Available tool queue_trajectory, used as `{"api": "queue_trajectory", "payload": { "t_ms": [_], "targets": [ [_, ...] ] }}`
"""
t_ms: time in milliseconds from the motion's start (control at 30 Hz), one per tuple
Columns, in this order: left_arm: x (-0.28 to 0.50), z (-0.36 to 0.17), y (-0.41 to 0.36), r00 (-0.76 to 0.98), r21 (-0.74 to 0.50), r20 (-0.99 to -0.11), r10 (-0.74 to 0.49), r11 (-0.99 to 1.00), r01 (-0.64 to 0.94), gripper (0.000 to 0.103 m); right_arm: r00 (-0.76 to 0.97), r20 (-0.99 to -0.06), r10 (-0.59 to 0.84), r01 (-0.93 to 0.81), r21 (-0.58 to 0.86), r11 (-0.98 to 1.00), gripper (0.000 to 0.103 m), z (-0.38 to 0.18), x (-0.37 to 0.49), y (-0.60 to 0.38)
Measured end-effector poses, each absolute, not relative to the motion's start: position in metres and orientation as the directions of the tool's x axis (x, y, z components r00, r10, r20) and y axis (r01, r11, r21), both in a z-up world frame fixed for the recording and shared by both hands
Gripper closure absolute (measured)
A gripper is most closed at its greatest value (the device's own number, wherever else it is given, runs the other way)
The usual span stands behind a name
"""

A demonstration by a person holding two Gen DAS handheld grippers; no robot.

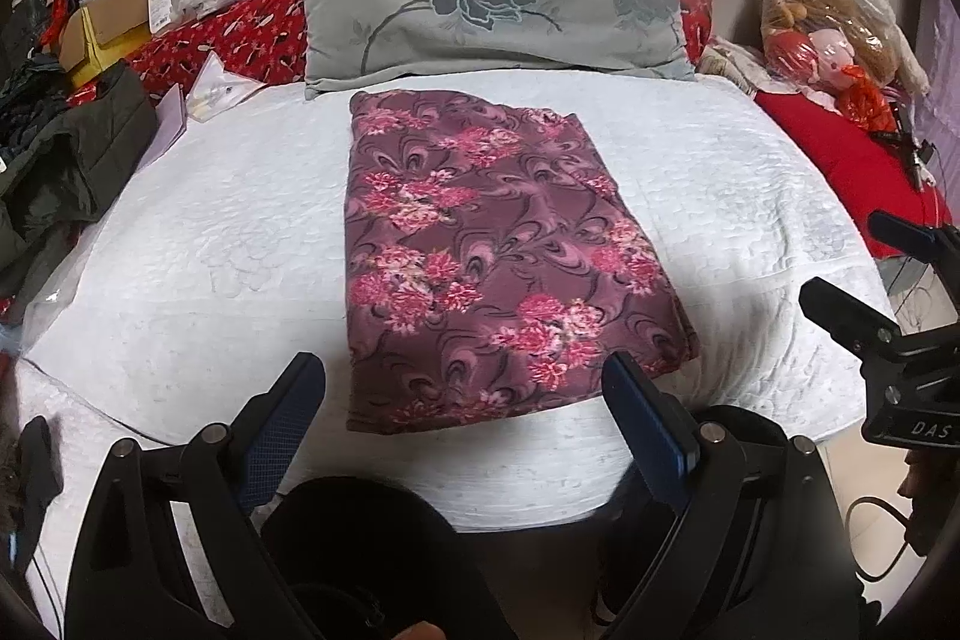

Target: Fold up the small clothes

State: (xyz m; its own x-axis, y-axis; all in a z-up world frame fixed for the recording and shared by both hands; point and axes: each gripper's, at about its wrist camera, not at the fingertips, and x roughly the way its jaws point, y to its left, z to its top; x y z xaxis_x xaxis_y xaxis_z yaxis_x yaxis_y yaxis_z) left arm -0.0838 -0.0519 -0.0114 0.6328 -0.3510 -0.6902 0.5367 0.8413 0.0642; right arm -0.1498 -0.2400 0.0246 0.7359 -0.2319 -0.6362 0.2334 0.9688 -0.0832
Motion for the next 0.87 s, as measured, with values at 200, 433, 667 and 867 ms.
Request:
{"api": "queue_trajectory", "payload": {
  "t_ms": [200, 433, 667, 867],
  "targets": [
    [-0.089, -0.011, -0.057, 0.619, 0.059, -0.691, -0.372, 0.825, 0.562, 0.008, 0.732, -0.636, -0.244, 0.253, -0.079, 0.964, 0.000, 0.026, -0.154, -0.245],
    [-0.094, -0.010, -0.062, 0.611, 0.058, -0.695, -0.379, 0.818, 0.573, 0.008, 0.726, -0.642, -0.247, 0.277, -0.057, 0.959, 0.000, 0.026, -0.160, -0.252],
    [-0.101, -0.005, -0.065, 0.611, 0.040, -0.683, -0.401, 0.814, 0.579, 0.008, 0.724, -0.642, -0.251, 0.286, -0.051, 0.957, 0.000, 0.027, -0.161, -0.256],
    [-0.102, -0.007, -0.068, 0.603, 0.042, -0.698, -0.385, 0.819, 0.572, 0.008, 0.728, -0.638, -0.252, 0.289, -0.048, 0.956, 0.000, 0.028, -0.164, -0.259]
  ]
}}
